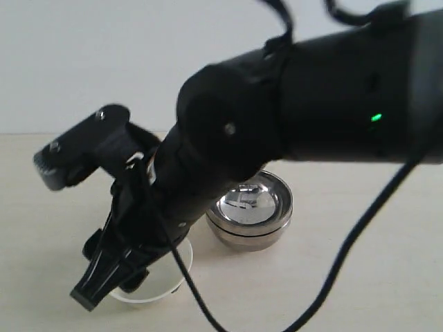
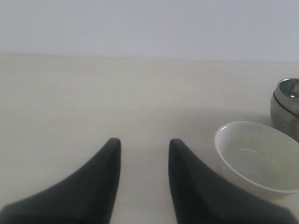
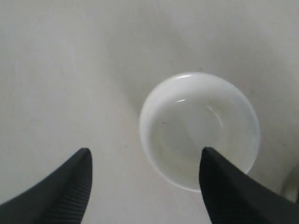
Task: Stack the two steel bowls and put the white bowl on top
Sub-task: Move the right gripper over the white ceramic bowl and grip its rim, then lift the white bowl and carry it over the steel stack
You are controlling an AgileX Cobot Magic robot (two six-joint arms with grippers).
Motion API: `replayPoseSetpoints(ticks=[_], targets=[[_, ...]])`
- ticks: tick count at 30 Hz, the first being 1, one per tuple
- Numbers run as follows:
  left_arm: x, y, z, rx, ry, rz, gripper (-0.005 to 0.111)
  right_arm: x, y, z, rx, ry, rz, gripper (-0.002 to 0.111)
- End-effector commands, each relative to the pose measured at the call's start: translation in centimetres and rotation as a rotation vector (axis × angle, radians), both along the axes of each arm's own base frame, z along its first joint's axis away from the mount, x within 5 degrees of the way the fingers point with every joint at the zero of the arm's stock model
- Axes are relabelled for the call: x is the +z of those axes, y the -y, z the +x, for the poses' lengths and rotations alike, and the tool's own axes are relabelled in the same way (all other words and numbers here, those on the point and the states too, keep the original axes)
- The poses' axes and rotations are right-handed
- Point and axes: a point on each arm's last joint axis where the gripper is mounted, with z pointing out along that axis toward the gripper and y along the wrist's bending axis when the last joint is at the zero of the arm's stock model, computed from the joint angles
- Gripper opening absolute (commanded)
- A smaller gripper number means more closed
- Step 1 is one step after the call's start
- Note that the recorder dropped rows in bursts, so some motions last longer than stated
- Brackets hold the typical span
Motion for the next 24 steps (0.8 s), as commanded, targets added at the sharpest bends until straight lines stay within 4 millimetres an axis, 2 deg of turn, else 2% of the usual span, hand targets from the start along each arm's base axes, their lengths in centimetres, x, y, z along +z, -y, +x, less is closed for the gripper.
replayPoseSetpoints(ticks=[1, 10, 24], targets=[[-0.1, 0.0, 0.0, 0.003, 0.006, 0.001, 0.032, -2.4, -1.5, 0.8, 0.017, -0.015, -0.047, 0.059], [-0.1, 0.0, 0.0, 0.003, 0.006, 0.001, 0.032, -6.2, -2.8, 1.4, 0.061, -0.012, -0.123, 0.059], [-0.1, 0.0, 0.0, 0.003, 0.006, 0.001, 0.032, -9.2, -3.5, 2.1, 0.063, 0.012, -0.164, 0.059]])
